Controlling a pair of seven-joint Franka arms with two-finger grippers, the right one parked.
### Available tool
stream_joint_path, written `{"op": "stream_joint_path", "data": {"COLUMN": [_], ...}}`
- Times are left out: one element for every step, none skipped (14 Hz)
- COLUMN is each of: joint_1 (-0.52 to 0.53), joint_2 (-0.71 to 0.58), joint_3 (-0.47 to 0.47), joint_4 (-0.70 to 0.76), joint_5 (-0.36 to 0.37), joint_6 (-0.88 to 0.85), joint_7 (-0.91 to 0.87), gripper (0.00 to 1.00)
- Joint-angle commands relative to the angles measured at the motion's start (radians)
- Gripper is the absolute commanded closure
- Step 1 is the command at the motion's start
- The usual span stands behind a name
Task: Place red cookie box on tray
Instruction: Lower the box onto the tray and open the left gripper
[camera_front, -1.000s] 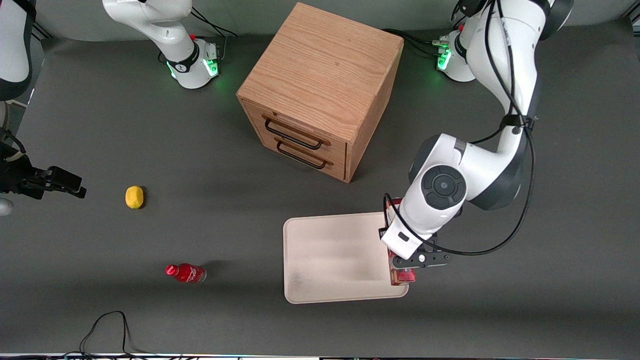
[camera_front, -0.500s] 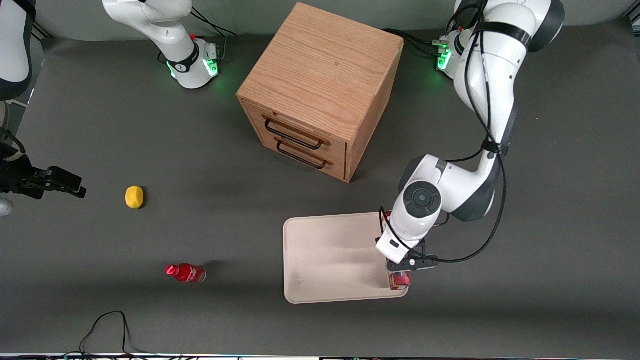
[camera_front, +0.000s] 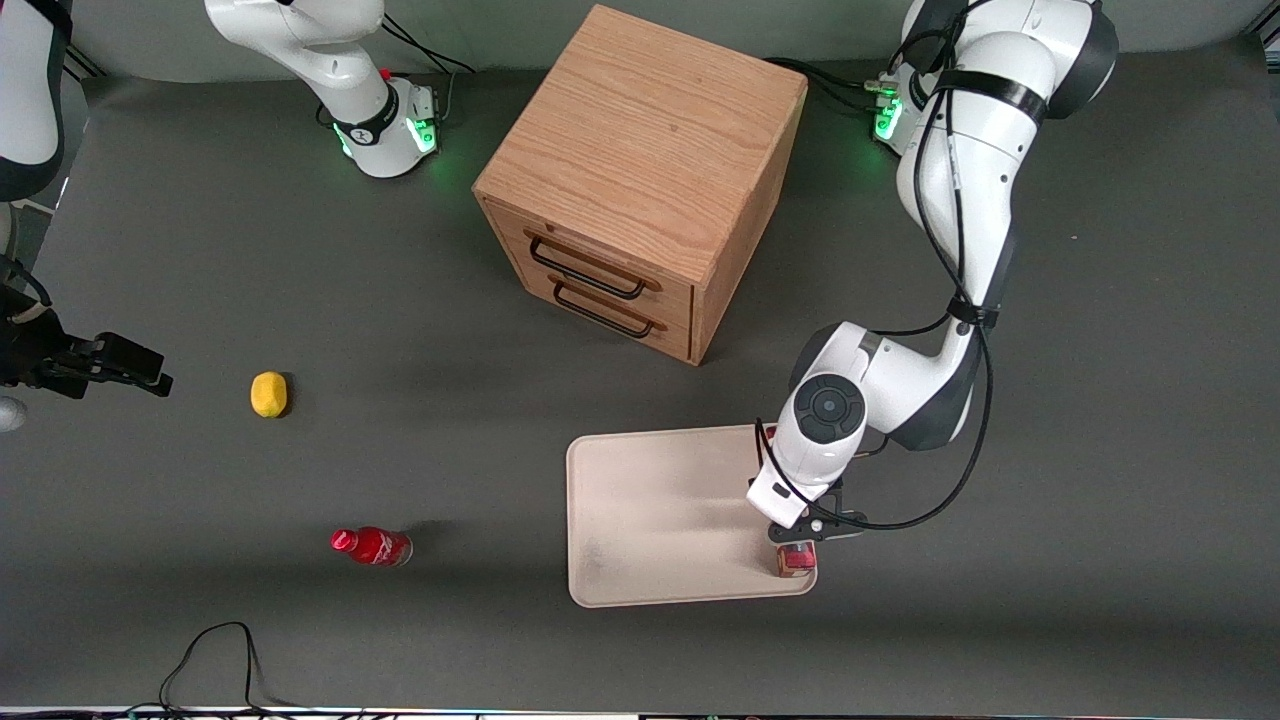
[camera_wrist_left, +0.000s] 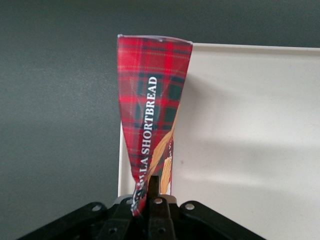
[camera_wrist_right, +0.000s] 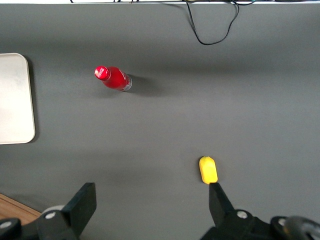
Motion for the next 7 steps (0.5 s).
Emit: {"op": "stream_joint_path", "data": {"joint_1": [-0.014, -0.014, -0.014, -0.014, -0.014, -0.014, -0.014], "joint_2": [-0.014, -0.014, -0.014, -0.016, -0.017, -0.021, -0.025], "joint_3": [0.012, 0.012, 0.012, 0.012, 0.012, 0.012, 0.012], "joint_4": [-0.014, -0.014, -0.014, -0.014, -0.014, -0.013, -0.013], "joint_5": [0.022, 0.022, 0.022, 0.022, 0.022, 0.022, 0.022], "joint_6": [0.012, 0.012, 0.01, 0.007, 0.001, -0.002, -0.007], "joint_7": [-0.028, -0.03, -0.028, -0.028, -0.028, -0.03, -0.03], "gripper": [0.14, 0.0, 0.0, 0.0, 0.0, 0.0, 0.0]}}
